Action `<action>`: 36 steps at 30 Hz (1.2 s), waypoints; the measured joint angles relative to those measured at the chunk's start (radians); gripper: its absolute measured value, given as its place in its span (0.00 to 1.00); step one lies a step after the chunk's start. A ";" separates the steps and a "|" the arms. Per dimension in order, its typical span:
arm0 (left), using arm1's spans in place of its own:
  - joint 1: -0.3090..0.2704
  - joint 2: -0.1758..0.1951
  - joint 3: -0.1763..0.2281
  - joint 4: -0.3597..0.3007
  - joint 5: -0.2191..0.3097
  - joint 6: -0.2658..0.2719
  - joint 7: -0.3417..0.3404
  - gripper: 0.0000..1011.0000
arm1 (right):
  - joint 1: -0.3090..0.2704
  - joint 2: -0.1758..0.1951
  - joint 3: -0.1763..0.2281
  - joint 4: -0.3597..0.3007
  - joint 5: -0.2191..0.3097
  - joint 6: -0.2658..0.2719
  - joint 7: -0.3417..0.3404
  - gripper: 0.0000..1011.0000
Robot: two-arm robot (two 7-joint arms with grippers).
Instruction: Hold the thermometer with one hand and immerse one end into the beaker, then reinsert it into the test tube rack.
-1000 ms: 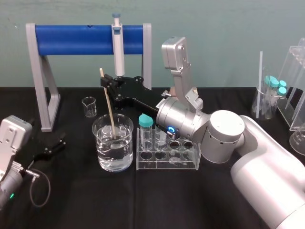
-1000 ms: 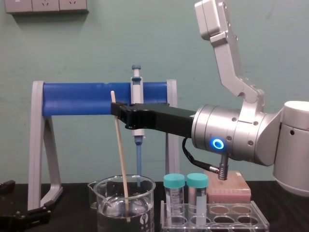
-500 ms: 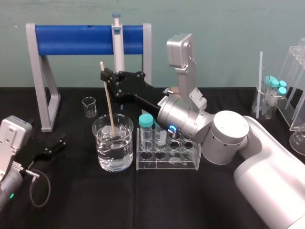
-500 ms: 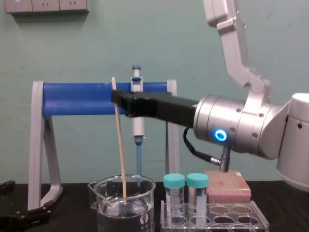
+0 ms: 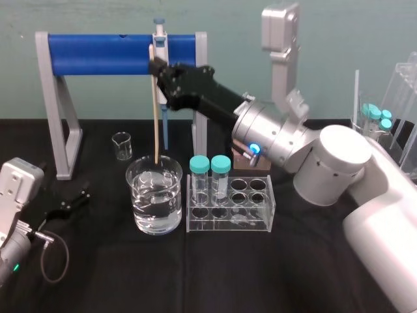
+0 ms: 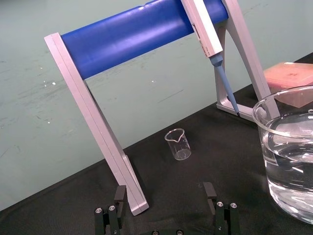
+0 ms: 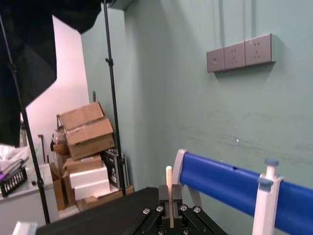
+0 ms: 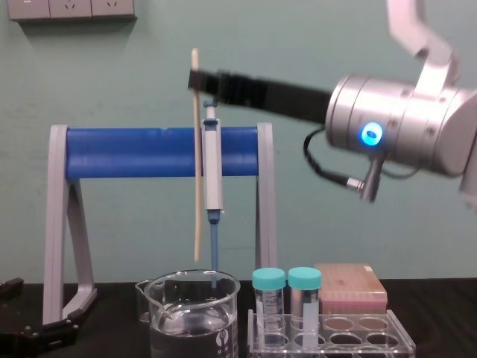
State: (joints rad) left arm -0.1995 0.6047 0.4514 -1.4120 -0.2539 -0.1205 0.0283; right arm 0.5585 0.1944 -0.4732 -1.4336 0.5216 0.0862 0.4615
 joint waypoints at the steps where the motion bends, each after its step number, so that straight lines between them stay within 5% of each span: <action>1: 0.000 0.000 0.000 0.000 0.000 0.000 0.000 0.99 | 0.000 0.005 0.004 -0.011 0.007 0.010 -0.003 0.04; 11: 0.000 0.000 0.000 0.000 0.000 0.000 0.000 0.99 | -0.007 0.081 0.058 -0.161 0.076 0.130 -0.053 0.04; 18: 0.000 0.000 0.000 0.000 0.000 0.000 0.000 0.99 | -0.033 0.176 0.106 -0.289 0.108 0.202 -0.088 0.04; 28: 0.000 0.000 0.000 0.000 0.000 0.000 0.000 0.99 | -0.165 0.266 0.169 -0.371 0.110 0.174 -0.182 0.04; 36: 0.000 0.000 0.000 0.000 0.000 0.000 0.000 0.99 | -0.262 0.282 0.202 -0.369 0.091 0.133 -0.245 0.04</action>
State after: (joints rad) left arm -0.1995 0.6046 0.4514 -1.4119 -0.2539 -0.1205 0.0283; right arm 0.2962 0.4765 -0.2708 -1.8028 0.6128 0.2193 0.2167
